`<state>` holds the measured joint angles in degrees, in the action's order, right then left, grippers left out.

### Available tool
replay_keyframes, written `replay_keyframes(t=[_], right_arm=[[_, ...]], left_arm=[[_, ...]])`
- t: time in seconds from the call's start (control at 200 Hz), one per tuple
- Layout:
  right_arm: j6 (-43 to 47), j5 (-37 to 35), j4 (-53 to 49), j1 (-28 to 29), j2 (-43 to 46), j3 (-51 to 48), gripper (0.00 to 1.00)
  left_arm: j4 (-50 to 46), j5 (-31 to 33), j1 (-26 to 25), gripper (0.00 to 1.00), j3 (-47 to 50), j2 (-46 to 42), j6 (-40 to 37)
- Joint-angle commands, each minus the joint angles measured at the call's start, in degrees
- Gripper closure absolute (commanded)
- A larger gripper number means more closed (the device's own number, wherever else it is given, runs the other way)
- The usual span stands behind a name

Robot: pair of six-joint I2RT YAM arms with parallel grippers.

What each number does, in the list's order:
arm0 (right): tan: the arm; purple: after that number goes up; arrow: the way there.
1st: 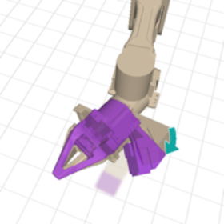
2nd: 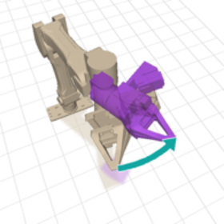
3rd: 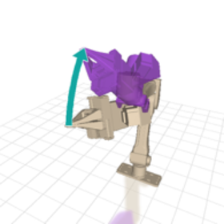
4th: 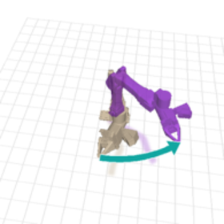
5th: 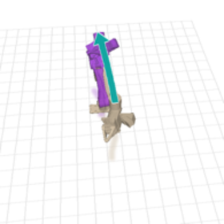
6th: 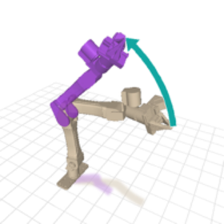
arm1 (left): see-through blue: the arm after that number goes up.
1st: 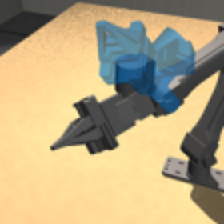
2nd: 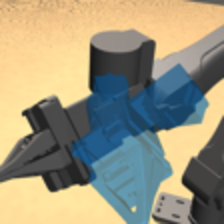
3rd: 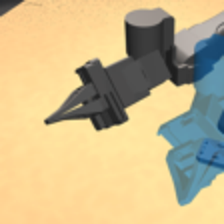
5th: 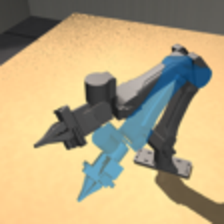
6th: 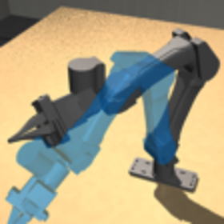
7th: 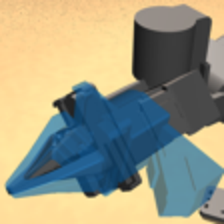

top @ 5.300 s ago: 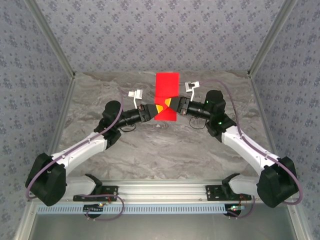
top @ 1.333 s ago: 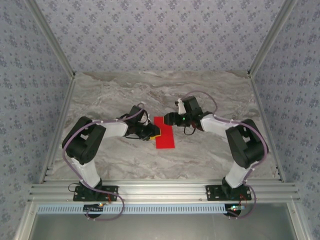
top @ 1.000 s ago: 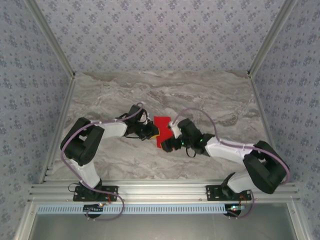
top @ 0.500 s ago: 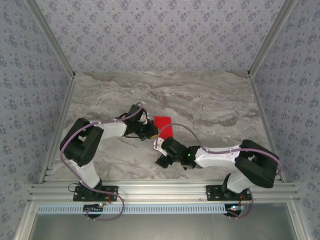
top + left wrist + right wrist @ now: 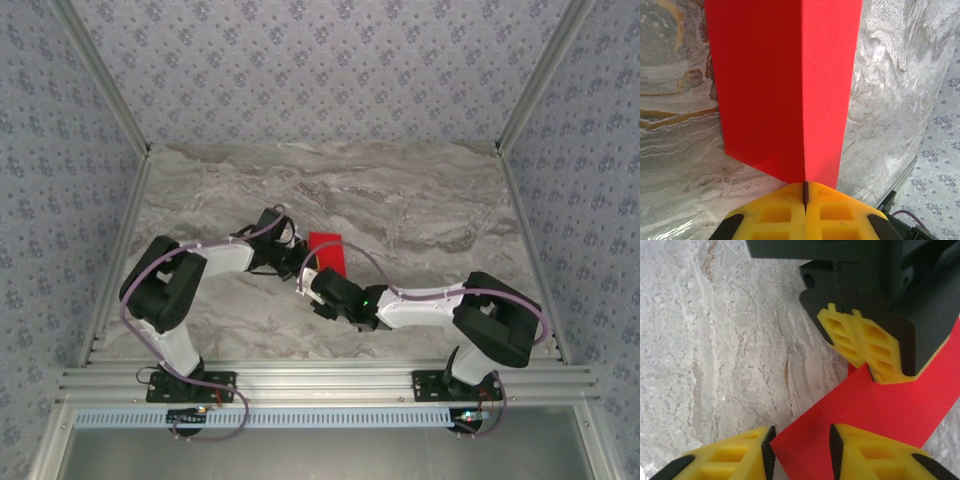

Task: Fold a paper plane with a square sheet of paper (fold left side to right side)
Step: Third fold the triangle at the center of the table.

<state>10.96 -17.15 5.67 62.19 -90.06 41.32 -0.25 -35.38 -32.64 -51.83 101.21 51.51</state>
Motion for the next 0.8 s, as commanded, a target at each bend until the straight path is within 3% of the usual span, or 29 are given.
replay_keyframes(t=[0.0, 0.085, 0.155, 0.32, 0.47, 0.545, 0.794], right_arm=[[-0.06, -0.13, -1.79, 0.05, 0.50, 1.17, 0.85], [-0.31, 0.78, -2.37, -0.29, 1.14, 1.03, 1.00], [-0.58, 2.43, -3.04, -0.79, 1.70, 0.92, 1.00], [-1.70, 6.41, -4.61, -2.57, 2.26, 0.59, 1.00], [-2.74, 10.35, -5.50, -4.29, 2.26, 0.76, 1.00], [-2.69, 11.77, -5.41, -4.93, 2.15, 0.79, 1.00], [-4.43, 15.44, -5.63, -7.03, 1.46, 1.86, 1.00]], left_arm=[[-1.76, -1.28, 0.21, 0.96, -1.57, -2.24, -1.57], [-2.22, -1.23, 0.60, 0.96, -1.39, -2.52, -2.00], [-3.01, -1.03, 1.10, 0.93, -1.18, -2.92, -2.69], [-7.66, 0.18, 3.74, 0.67, -0.51, -5.29, -6.16], [-16.40, 0.78, 7.95, 0.53, -2.00, -8.83, -12.75], [-19.82, 0.93, 9.72, 0.53, -3.82, -9.87, -15.54], [-22.86, -3.82, 7.01, 0.76, -17.07, -0.88, -21.44]])
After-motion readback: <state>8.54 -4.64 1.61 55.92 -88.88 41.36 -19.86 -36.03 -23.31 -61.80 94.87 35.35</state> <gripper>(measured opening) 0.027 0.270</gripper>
